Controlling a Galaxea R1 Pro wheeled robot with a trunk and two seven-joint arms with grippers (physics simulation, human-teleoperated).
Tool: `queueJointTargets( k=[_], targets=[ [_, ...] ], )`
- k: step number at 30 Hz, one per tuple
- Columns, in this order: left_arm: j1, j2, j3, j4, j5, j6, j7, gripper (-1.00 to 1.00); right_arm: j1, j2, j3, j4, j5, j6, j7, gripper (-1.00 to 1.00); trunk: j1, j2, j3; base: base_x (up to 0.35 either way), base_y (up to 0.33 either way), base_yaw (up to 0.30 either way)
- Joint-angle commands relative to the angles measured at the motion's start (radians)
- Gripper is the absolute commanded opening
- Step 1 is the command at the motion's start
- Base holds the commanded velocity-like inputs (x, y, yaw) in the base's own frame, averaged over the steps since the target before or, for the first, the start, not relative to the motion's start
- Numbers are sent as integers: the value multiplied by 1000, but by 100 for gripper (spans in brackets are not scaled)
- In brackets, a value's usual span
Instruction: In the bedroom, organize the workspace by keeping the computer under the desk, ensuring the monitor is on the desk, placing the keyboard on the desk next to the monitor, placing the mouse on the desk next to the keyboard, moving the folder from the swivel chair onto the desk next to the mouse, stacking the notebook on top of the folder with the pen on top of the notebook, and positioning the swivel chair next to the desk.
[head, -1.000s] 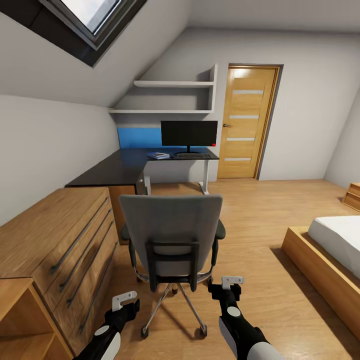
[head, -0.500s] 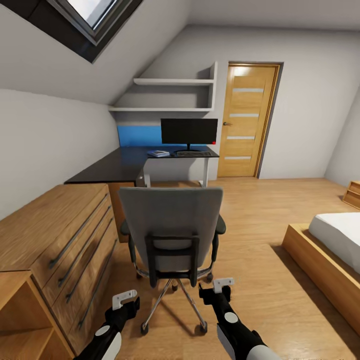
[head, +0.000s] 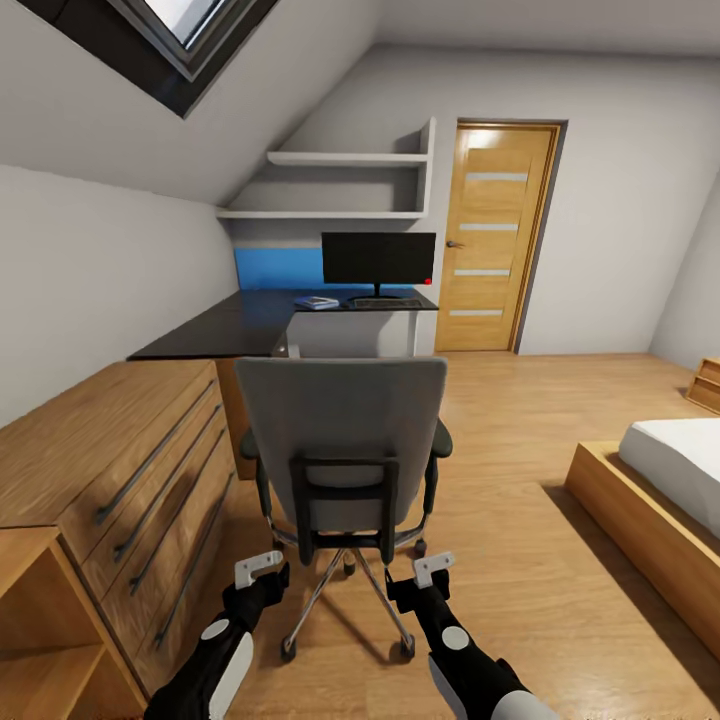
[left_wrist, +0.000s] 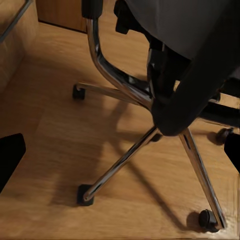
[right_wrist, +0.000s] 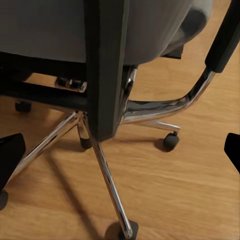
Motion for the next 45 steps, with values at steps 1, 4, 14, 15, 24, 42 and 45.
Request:
queueJointTargets(
  k=[1, 4, 14, 15, 24, 42, 45],
  targets=[
    [0, -5, 1, -10, 4, 14, 3, 100, -1, 0, 3, 0, 8, -2, -8, 100, 4, -8, -4, 0, 0, 0],
    [-1, -21, 0, -41, -33, 52, 28, 100, -1, 0, 4, -13, 6, 0, -10, 100, 15, -29, -14, 0, 0, 0],
    [-1, -43, -4, -95, -116, 76, 95, 100, -1, 0, 4, -62, 3, 2, -48, 100, 54, -99, -45, 0, 0, 0],
    [0, -44, -6, -93, -117, 76, 95, 100, -1, 0, 4, -63, 3, 1, -54, 100, 57, -106, -48, 0, 0, 0],
    [0, -42, -43, -79, -122, 66, 95, 100, -1, 0, 0, -67, -16, -2, -76, 100, 92, -169, -76, 0, 0, 0],
    [0, -40, -56, -75, -124, 64, 95, 100, -1, 0, -3, -63, -26, -28, -79, 100, 161, -295, -133, 0, 0, 0],
    [0, -40, -56, -75, -124, 64, 95, 100, -1, 0, -3, -63, -27, -29, -79, 100, 172, -316, -142, 0, 0, 0]
  ],
)
